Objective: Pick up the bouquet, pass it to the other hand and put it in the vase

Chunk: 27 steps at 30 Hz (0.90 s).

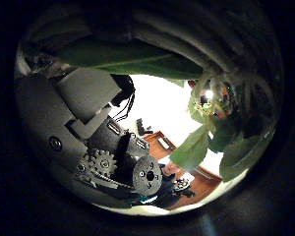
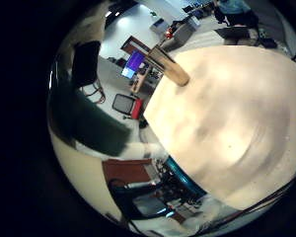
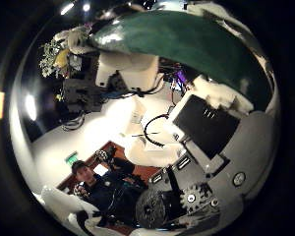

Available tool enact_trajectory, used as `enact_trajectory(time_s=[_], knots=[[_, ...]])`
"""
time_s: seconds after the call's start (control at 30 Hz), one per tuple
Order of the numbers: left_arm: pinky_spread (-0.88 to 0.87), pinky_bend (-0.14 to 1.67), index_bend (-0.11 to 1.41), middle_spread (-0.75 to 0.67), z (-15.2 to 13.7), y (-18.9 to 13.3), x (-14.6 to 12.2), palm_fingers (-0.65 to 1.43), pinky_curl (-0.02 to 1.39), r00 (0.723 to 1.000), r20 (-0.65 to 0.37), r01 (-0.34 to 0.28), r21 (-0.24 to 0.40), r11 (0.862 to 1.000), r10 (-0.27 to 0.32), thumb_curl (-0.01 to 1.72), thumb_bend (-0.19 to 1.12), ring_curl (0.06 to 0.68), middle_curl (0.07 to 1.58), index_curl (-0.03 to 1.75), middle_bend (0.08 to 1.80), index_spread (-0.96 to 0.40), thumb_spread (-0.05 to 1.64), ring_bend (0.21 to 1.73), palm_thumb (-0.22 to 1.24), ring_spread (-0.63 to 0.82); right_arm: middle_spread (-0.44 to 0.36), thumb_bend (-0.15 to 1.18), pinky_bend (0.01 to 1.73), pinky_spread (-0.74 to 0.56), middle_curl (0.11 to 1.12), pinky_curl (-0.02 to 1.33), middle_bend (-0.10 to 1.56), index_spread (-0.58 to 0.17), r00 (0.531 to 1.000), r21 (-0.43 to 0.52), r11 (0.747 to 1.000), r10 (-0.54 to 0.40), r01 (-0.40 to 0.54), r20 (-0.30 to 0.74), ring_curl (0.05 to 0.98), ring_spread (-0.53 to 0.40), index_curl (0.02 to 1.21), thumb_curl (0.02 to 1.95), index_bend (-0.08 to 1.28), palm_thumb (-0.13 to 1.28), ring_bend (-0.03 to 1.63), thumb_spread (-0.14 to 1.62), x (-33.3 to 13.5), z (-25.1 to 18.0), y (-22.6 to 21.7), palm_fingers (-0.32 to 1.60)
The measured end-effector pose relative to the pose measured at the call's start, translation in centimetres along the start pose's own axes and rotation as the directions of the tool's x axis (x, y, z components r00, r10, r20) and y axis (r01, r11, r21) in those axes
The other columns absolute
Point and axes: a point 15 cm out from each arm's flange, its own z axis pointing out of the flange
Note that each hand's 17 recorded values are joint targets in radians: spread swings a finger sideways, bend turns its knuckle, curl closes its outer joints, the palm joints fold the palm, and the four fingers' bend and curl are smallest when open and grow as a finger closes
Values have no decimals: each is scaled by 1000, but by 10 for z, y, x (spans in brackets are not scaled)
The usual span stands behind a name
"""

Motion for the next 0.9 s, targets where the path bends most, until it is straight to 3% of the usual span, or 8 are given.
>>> enact_trajectory(time_s=[0.07,0.13,0.23,0.27,0.3,0.47,0.53,0.9], knots=[[-589,1209,559,-553,-1,0,1,1082,552,1000,7,-10,1,1000,10,608,31,497,934,474,992,-494,453,1425,1126,-427,-156,-56,1115,-342,708,925,1179,-313,1000,22,1000,20,-20,9,580,-216,1002,777,779,914,1330,758,5,-2,0,1016],[-577,1219,583,-553,-1,-1,3,1054,570,1000,14,-25,6,1000,25,664,-6,515,969,560,1018,-561,353,1437,1156,-422,-189,-40,1165,-456,658,851,995,-334,998,42,998,52,-53,31,561,-256,925,714,451,867,1294,777,12,-2,2,694],[-568,1225,581,-551,-2,-6,3,1034,584,999,29,-43,21,999,43,705,-16,527,992,643,1029,-608,290,1447,1167,-419,-187,-30,1178,-507,606,805,842,-331,996,61,995,79,-82,48,531,-248,840,672,272,856,1223,860,20,-7,2,439],[-566,1229,573,-551,-4,-8,1,1026,590,998,42,-51,31,998,50,722,-19,531,1002,687,1033,-628,272,1452,1166,-418,-130,-33,997,-374,537,802,661,-320,995,65,994,83,-86,55,498,-170,785,639,264,842,1078,896,20,-8,2,-24],[-564,1233,565,-550,-6,-10,0,1019,594,997,53,-59,41,997,56,734,-20,534,1008,721,1037,-641,262,1455,1165,-419,-75,-34,854,-186,464,709,554,-329,994,65,994,87,-91,65,399,-81,671,610,208,827,905,916,21,-7,1,-113],[-560,1245,518,-546,-14,-17,3,1001,608,992,93,-91,75,993,84,774,-17,544,1026,862,1053,-686,224,1467,1168,-412,42,-31,664,240,362,552,329,-346,988,105,989,86,-99,125,274,108,490,549,132,784,622,941,15,-13,-11,-142],[-559,1250,480,-545,-18,-20,5,993,615,990,108,-105,89,990,96,793,-20,551,1037,959,1067,-712,209,1476,1169,-411,70,-33,621,312,344,511,279,-359,987,122,987,87,-103,132,254,140,433,532,119,770,566,946,16,-17,-14,-129],[-559,1253,323,-539,-64,-35,26,992,631,960,226,-210,196,958,165,851,-21,559,1052,1283,1072,-755,184,1478,1164,-409,101,-27,479,381,298,382,171,-396,983,180,974,112,-138,147,219,187,245,475,123,737,398,963,29,-38,-27,-93]])
